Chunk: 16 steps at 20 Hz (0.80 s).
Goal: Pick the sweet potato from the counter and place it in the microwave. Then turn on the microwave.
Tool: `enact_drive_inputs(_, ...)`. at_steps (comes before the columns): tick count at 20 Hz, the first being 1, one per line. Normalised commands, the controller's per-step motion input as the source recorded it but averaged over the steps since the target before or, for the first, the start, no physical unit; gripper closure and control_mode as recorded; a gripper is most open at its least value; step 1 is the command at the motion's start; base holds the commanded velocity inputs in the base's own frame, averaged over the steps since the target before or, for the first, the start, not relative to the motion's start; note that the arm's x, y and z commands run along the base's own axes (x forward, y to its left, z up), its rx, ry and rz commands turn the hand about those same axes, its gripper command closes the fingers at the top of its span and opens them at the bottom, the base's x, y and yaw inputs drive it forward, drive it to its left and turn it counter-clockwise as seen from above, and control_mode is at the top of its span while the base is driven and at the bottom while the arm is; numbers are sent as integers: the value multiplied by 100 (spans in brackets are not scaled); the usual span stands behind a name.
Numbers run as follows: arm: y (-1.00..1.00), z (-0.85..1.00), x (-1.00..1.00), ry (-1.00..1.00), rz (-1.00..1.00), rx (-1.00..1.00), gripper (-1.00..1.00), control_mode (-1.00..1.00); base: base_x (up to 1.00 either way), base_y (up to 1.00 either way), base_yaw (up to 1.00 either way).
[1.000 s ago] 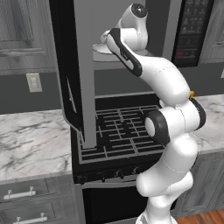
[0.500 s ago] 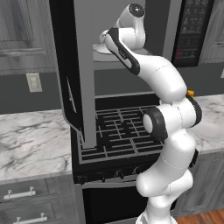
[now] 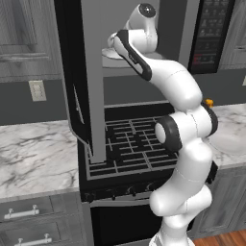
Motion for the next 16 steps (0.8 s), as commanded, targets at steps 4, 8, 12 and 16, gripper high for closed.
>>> enact_drive_inputs(4, 0, 0, 9, 3, 0, 0, 100, -100, 0, 0, 0)
enact_drive_inputs(8, 0, -3, 8, 2, 0, 0, 100, -100, 0, 0, 0)
enact_drive_inputs(12, 0, -3, 6, 2, 0, 0, 100, -100, 0, 0, 0)
enact_drive_inputs(16, 0, -4, 1, 1, 0, 0, 100, -100, 0, 0, 0)
